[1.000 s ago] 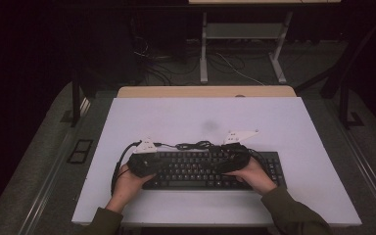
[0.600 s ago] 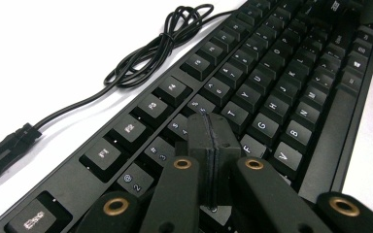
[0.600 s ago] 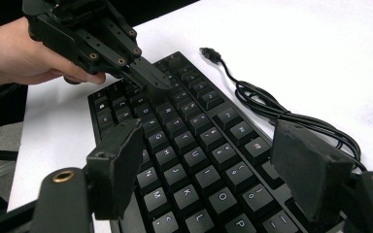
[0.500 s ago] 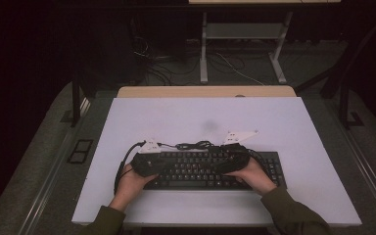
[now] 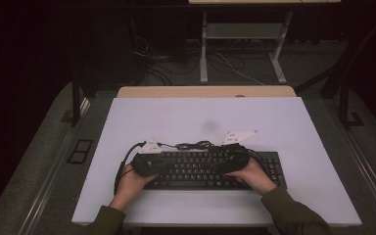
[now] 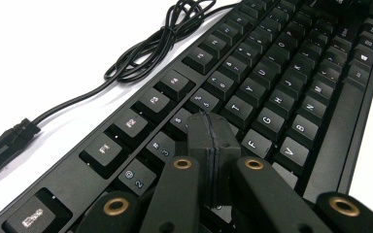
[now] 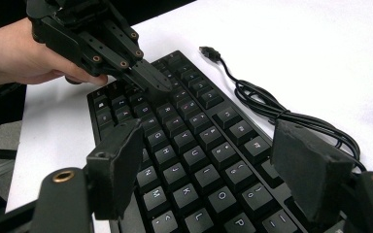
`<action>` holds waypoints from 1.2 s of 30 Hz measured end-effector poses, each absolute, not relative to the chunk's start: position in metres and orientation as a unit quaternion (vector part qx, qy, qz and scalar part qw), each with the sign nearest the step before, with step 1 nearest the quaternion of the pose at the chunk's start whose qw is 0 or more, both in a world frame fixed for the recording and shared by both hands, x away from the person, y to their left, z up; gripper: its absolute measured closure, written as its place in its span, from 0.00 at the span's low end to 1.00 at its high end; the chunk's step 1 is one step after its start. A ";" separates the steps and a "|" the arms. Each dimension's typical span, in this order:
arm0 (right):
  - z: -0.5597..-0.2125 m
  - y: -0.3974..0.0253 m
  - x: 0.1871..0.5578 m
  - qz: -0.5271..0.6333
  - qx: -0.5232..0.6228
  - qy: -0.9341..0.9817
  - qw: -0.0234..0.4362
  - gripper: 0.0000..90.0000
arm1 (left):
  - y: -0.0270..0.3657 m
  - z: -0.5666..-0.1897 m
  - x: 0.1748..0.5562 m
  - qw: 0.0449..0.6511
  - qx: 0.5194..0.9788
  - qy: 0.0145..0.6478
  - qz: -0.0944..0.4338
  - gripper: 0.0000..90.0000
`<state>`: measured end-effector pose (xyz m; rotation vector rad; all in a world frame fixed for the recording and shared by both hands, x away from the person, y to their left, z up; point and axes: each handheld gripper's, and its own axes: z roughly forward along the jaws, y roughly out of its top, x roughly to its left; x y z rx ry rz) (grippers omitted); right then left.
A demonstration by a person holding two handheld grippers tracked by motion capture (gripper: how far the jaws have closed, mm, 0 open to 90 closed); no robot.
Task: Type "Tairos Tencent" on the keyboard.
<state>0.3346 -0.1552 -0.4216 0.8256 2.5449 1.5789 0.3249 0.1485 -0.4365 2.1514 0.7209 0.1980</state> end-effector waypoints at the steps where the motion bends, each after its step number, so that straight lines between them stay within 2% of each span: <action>1: -0.421 -0.155 0.335 0.509 0.266 0.819 0.017 0.30 | 0.149 -0.436 0.325 0.420 0.858 0.286 0.079 0.99; 11: -0.421 -0.156 0.335 0.510 0.266 0.818 0.016 0.30 | 0.151 -0.433 0.323 0.429 0.852 0.289 0.080 0.99; 18: -0.421 -0.154 0.333 0.510 0.263 0.819 0.011 0.30 | 0.153 -0.431 0.321 0.434 0.848 0.294 0.080 0.88; 23: -0.421 -0.153 0.332 0.509 0.262 0.820 0.010 0.31 | 0.152 -0.431 0.318 0.439 0.843 0.299 0.082 0.74; 30: -0.421 -0.150 0.329 0.507 0.258 0.823 0.005 0.39 | 0.153 -0.430 0.315 0.438 0.841 0.307 0.083 0.50; 36: -0.421 -0.146 0.325 0.503 0.253 0.826 -0.001 0.56 | 0.153 -0.431 0.315 0.442 0.837 0.312 0.088 0.39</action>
